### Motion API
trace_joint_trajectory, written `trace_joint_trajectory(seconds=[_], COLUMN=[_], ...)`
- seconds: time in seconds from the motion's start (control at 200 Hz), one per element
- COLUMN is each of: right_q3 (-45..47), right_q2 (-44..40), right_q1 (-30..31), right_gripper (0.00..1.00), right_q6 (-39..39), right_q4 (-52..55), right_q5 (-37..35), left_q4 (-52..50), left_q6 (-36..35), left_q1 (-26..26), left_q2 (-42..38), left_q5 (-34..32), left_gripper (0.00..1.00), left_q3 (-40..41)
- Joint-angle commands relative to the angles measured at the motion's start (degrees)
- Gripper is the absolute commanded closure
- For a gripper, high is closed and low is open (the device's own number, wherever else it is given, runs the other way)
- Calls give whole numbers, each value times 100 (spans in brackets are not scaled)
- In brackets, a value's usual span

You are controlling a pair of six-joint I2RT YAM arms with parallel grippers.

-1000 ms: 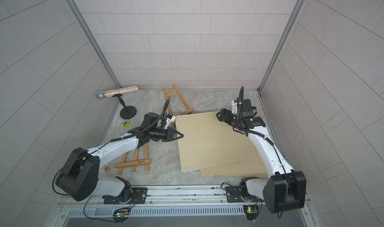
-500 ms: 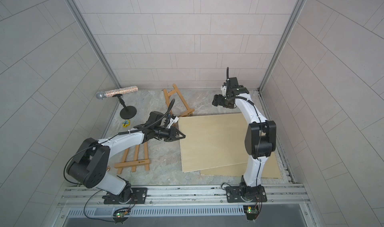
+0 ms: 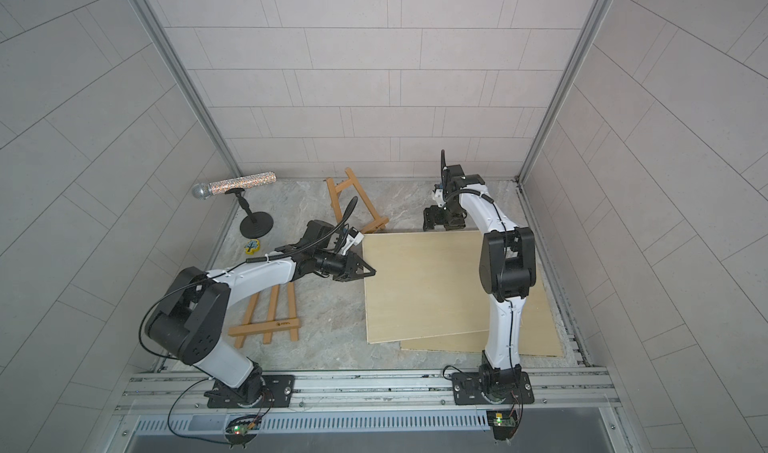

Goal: Disassemble the easel
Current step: Place the drawing board on the drawing board.

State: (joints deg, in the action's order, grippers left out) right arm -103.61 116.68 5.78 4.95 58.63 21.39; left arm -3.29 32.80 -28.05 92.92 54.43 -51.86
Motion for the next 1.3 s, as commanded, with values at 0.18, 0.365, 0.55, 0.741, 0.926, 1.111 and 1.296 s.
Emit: trace_joint_trajectory(seconds=[0.18,0.365,0.55,0.741,0.926,1.111,1.296], right_q3=[389,688,808,576,351,758,1303], right_q2=[-164,-351,-488,-640,-806,-1185,-1557], right_q1=[-98,-154,-249,-344,-381,-385,-376], right_gripper=[17,18,17,16,14,14,14], right_q6=[-281,-276,-265,-121,160,655,817], right_q4=[395,397,338,318,299,-87,-332], right_q5=[94,155,129,250,761,1525,1781], left_q4=[-651,-543,-135,500,832,1368,1802], left_q6=[-935,-826,-431,155,456,1003,1280], left_q1=[-172,-243,-421,-613,-702,-727,-916], left_q2=[492,676,848,1170,1443,1655,1829], left_q5=[-838,-820,-888,-924,-971,-1057,-1073], left_gripper=[100,100,100,100,100,100,100], left_q3=[-303,-404,-360,-234,-221,-143,-97])
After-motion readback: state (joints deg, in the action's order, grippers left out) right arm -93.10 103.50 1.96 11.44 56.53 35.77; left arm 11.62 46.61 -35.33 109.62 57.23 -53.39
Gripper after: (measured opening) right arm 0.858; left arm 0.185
